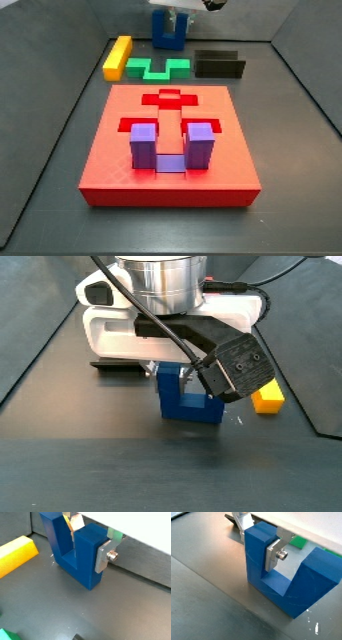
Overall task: Pick up the blue object. Move up. Move to above the board. Insert the blue object.
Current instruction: Pick up the blue object, then move up.
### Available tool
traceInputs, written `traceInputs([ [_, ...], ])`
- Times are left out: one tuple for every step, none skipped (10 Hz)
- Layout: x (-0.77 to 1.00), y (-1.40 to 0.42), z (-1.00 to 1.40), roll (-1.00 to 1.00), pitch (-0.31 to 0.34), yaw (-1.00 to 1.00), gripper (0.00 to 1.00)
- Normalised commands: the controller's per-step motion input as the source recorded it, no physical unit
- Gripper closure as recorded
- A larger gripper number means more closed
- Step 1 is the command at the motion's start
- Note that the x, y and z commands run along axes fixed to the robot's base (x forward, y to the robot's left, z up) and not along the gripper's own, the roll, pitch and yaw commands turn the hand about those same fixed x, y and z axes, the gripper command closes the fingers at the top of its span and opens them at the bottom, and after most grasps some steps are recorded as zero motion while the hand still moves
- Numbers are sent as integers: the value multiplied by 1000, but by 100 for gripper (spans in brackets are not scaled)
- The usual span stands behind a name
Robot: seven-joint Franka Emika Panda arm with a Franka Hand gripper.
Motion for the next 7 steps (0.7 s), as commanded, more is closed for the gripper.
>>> traceInputs([
  [0, 0, 0, 0, 0, 0, 100],
  [0, 0, 0, 0, 0, 0, 100],
  [0, 0, 0, 0, 0, 0, 100],
  [0, 0, 0, 0, 0, 0, 100],
  [0, 0, 833, 0, 0, 0, 100],
  [15, 25, 855, 8, -9, 2, 100],
  [-29, 24, 566, 29, 25, -4, 100],
])
